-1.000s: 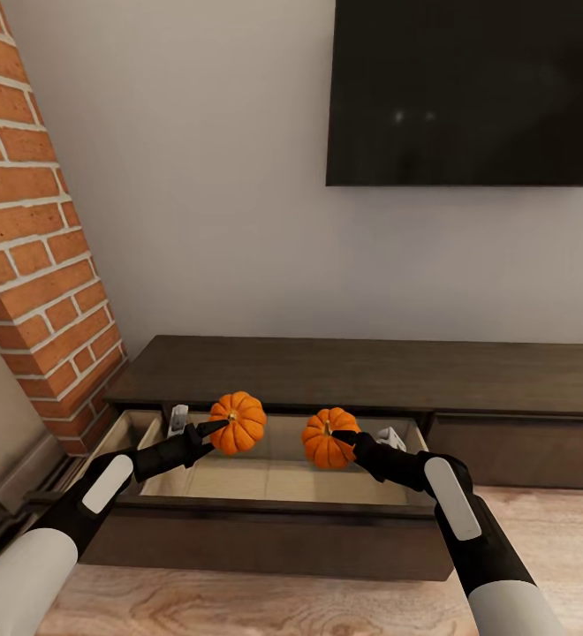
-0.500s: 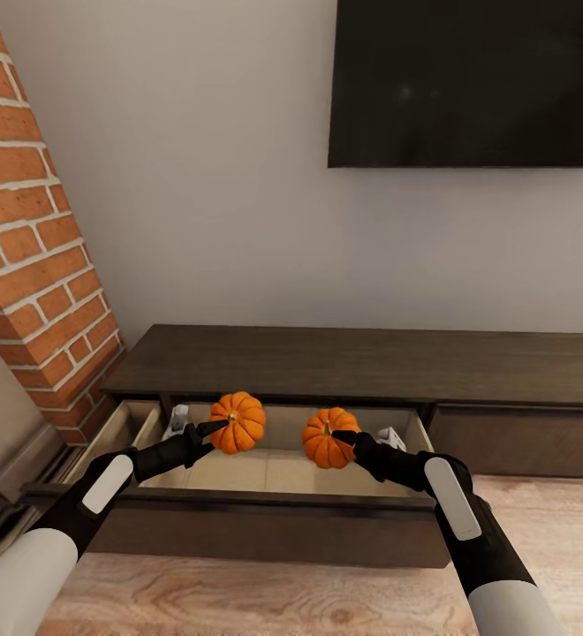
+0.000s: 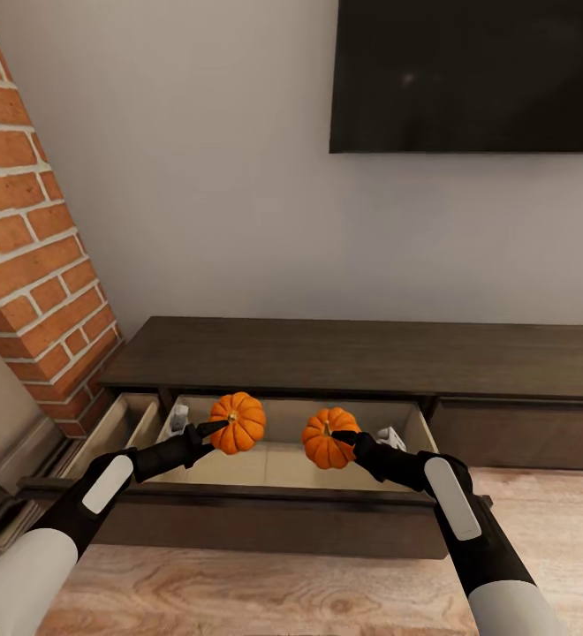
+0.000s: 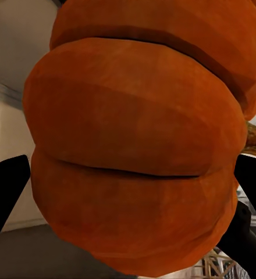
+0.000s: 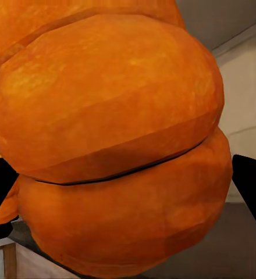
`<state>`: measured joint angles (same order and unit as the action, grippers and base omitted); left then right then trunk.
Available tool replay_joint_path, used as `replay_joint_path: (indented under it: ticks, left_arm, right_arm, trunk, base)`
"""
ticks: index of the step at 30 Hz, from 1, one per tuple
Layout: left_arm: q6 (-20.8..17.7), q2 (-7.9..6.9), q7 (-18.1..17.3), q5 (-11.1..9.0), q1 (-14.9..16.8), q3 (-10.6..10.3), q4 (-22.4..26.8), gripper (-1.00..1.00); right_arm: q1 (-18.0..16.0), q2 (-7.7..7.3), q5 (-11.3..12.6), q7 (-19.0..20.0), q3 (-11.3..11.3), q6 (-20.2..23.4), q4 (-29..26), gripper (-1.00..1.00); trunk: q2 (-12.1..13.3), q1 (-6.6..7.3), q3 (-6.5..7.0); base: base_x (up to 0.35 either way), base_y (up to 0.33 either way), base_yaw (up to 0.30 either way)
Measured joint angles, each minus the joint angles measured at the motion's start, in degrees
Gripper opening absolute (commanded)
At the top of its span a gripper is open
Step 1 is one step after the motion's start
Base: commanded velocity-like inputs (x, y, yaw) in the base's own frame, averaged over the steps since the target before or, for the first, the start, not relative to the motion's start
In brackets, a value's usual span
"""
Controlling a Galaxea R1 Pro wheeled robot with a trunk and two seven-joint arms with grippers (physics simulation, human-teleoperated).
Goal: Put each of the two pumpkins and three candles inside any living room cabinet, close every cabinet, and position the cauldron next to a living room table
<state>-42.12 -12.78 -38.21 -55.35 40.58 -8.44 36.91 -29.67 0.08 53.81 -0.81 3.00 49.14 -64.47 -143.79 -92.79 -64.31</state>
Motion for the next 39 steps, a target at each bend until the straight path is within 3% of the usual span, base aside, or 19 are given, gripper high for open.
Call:
replay_joint_path:
  ticks: [8, 15, 27, 33, 39]
  left_arm:
    - [-0.1, 0.0, 0.0, -0.2, 0.0, 0.0, 0.0, -1.0]
    - [0.0, 0.08, 0.0, -0.1, 0.0, 0.0, 0.0, -1.0]
    - [-0.1, 0.09, 0.0, -0.2, 0.0, 0.0, 0.0, -1.0]
    - [0.0, 0.07, 0.0, -0.1, 0.0, 0.0, 0.0, -1.0]
    - [-0.1, 0.07, 0.0, -0.2, 0.0, 0.0, 0.0, -1.0]
  right_arm:
    - [0.0, 0.0, 0.2, 0.0, 0.0, 0.0, 0.0, -1.0]
    - [0.0, 0.0, 0.1, 0.0, 0.0, 0.0, 0.0, -1.0]
    - [0.0, 0.0, 0.2, 0.0, 0.0, 0.0, 0.0, -1.0]
    - [0.0, 0.0, 0.2, 0.0, 0.0, 0.0, 0.0, -1.0]
    - [0.0, 0.0, 0.2, 0.0, 0.0, 0.0, 0.0, -1.0]
  trunk:
    - [0.0, 0.0, 0.0]
    - [-0.1, -0.18, -1.54]
    - [-0.1, -0.18, -1.55]
    - [-0.2, -0.34, -2.87]
    - [-0.2, -0.33, -2.88]
  base:
    - [0.0, 0.0, 0.0]
    - [0.0, 0.0, 0.0]
    - [0.0, 0.0, 0.0]
    - [0.0, 0.0, 0.0]
    - [0.0, 0.0, 0.0]
